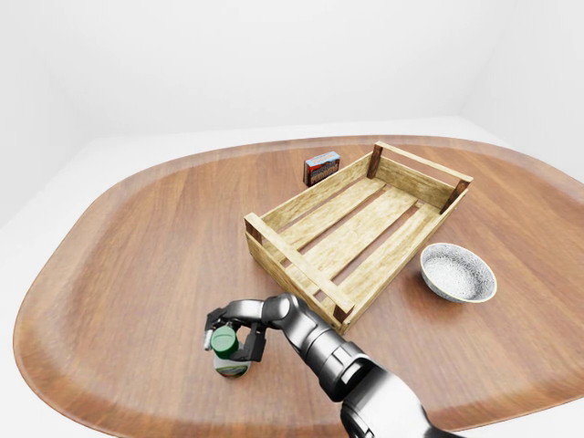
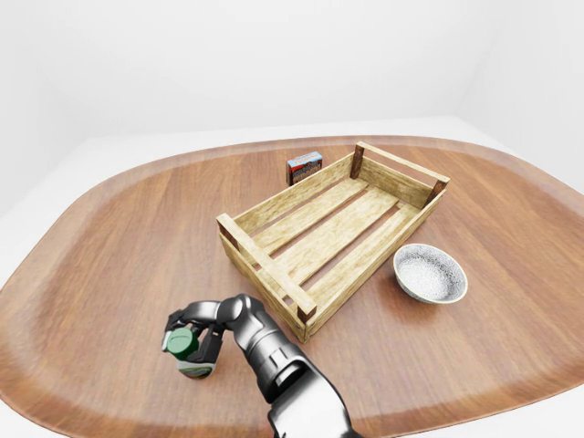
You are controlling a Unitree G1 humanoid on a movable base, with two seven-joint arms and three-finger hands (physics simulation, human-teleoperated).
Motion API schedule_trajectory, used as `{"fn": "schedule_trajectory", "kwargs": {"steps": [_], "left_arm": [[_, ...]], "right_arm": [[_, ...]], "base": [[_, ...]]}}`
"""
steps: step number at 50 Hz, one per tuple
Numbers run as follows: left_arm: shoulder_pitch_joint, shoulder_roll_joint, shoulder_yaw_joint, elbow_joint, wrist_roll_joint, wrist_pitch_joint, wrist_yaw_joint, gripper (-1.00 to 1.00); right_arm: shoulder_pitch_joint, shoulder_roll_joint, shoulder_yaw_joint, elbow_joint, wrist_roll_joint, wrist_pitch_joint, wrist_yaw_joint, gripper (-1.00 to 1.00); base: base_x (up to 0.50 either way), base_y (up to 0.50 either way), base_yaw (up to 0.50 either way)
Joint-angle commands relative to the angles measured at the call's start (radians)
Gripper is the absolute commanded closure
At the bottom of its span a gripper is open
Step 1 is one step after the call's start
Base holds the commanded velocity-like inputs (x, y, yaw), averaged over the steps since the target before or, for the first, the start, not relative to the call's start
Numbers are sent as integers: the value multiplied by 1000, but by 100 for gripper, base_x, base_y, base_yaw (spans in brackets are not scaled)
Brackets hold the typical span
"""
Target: Pick up the salad dressing and put it in the tray.
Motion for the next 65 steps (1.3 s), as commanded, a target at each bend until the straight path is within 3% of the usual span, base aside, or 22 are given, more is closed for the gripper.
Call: {"fn": "schedule_trajectory", "kwargs": {"steps": [1, 6, 24, 43, 52, 65], "left_arm": [[1, 0, 1, 5, -1, 0, -3, -100], [2, 2, 4, -4, -4, 0, -1, -100], [0, 1, 0, 6, 3, 0, -8, -100], [-1, 8, 7, -10, -4, 0, 0, -100], [-2, 9, 9, -12, 0, 0, -3, -100], [-2, 15, 20, -30, -2, 0, 1, -100]], "right_arm": [[-11, 0, -3, -2, -3, 11, 0, 100], [-20, 0, 12, -93, 10, 70, 0, 100], [-245, 0, -37, -406, 210, 70, 0, 100], [-782, 0, -169, -442, 435, 70, 0, 100], [-829, -226, -214, -325, 424, 70, 0, 100], [-668, -486, -264, -454, 331, 70, 0, 100]], "base": [[0, 0, 0], [0, 0, 0], [0, 0, 0], [0, 0, 0], [0, 0, 0], [0, 0, 0]]}}
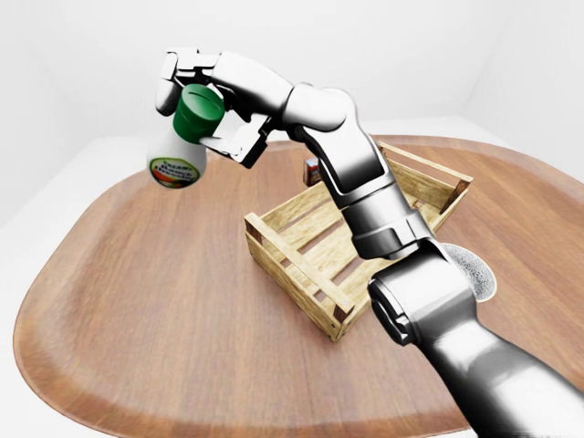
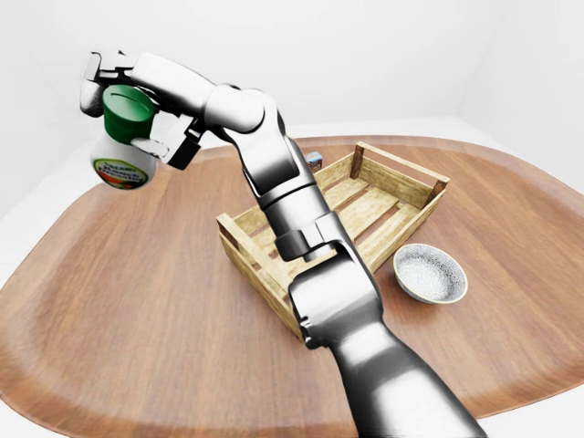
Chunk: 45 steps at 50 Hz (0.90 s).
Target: Pick up the salad dressing and put it in the tray.
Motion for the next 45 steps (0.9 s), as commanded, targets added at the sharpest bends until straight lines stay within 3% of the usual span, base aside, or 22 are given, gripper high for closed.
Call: {"fn": "schedule_trajectory", "kwargs": {"steps": [1, 17, 21, 26, 31, 45], "left_arm": [[-1, 4, 8, -13, -1, 0, 2, -100], [-5, 6, 8, -21, 4, 0, 3, -100], [-6, 5, 5, -22, 6, 0, 2, -100], [-7, 6, 5, -23, 7, 0, 4, -100], [-10, 4, -1, -34, 8, 0, 6, -100], [-12, -4, -14, -28, 17, 0, 5, -100]], "right_arm": [[72, -205, -64, -88, -49, 0, 0, 100], [208, -424, -152, -60, -54, 0, 0, 100], [227, -456, -173, 26, -47, 0, 0, 100], [222, -500, -197, 293, -36, 0, 0, 100], [228, -494, -191, 491, -45, 0, -27, 100], [278, -411, -250, 650, -70, 0, -392, 100]], "base": [[0, 0, 0], [0, 0, 0], [0, 0, 0], [0, 0, 0], [0, 0, 0], [0, 0, 0]]}}
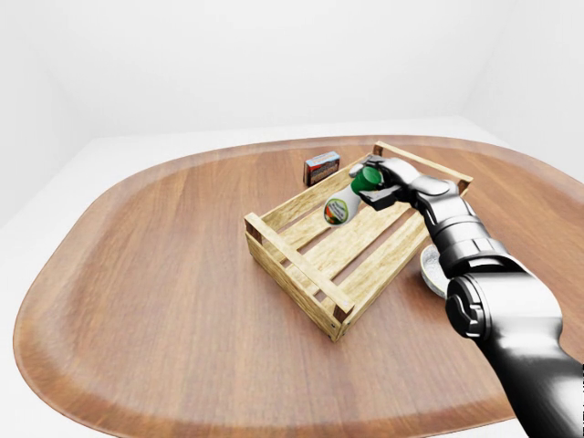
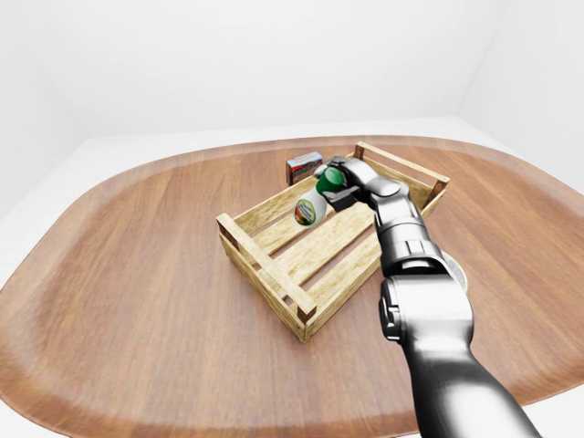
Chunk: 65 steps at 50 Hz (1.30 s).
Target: Pick up the salad dressing and put it in the tray.
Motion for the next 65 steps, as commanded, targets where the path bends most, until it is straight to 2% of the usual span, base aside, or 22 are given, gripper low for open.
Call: {"fn": "schedule_trajectory", "kwargs": {"steps": [1, 7, 10, 14, 18, 24, 26, 38, 50, 65], "left_arm": [[-2, -4, -9, 0, 5, 0, 0, -100], [-3, -9, -17, 8, 11, 0, -2, -100], [-5, -12, -25, 8, 15, 0, 0, -100], [-4, -11, -23, 5, 13, 0, -2, -100], [1, -11, -14, 23, 15, 0, -12, -100], [1, -12, -17, 21, 15, 0, -10, -100], [2, -12, -15, 23, 15, 0, -12, -100], [3, -18, -24, 38, 20, 0, -16, -100], [1, -23, -38, 48, 26, 0, -14, -100], [3, -23, -37, 43, 25, 0, -13, -100]], "right_arm": [[22, 32, -76, 136, 2, 0, -238, 100], [25, 54, -91, 145, -22, 0, -387, 100], [22, 67, -68, 149, -72, 0, -412, 100], [9, 98, -77, 154, -99, 0, -422, 100], [4, 124, -36, 159, -200, 0, -456, 100], [-2, 141, -48, 162, -259, 0, -400, 100], [-5, 143, -36, 163, -287, 0, -343, 100], [-27, 141, -46, 166, -340, 0, -206, 100], [-14, 138, -52, 169, -386, 0, -166, 100], [40, 141, -75, 169, -364, 0, -196, 100]], "base": [[0, 0, 0], [0, 0, 0], [0, 0, 0], [0, 0, 0], [0, 0, 0], [0, 0, 0], [0, 0, 0], [0, 0, 0], [0, 0, 0], [0, 0, 0]]}}
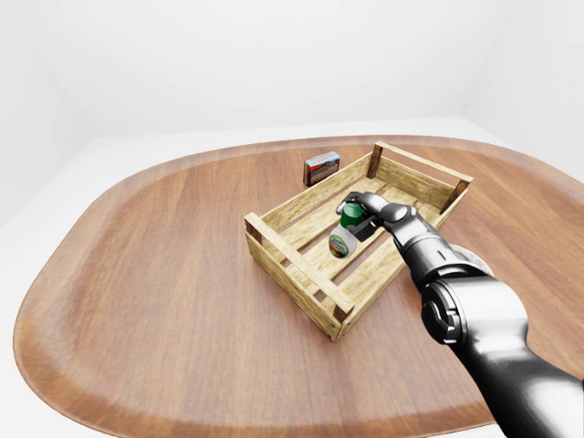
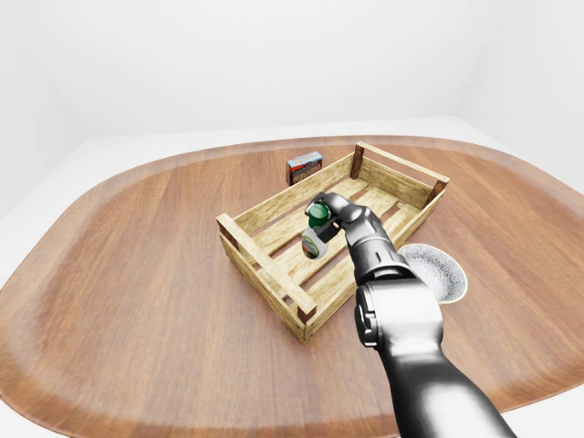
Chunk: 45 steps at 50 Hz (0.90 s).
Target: Pick up the salad dressing and put it in the tray.
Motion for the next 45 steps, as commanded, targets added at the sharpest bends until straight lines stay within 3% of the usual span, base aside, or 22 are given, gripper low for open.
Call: {"fn": "schedule_trajectory", "kwargs": {"steps": [1, 13, 45], "left_arm": [[2, -1, 2, 1, 0, 0, -2, -100], [-3, -4, -9, -6, 5, 0, 1, -100], [5, -7, 0, 7, 5, 0, -9, -100]], "right_arm": [[31, 3, -52, -14, 40, 0, -34, 100], [71, 12, -78, -13, 93, 0, -178, 100], [49, 43, -65, -13, 95, 0, -123, 100]], "base": [[0, 0, 0], [0, 0, 0], [0, 0, 0]]}}
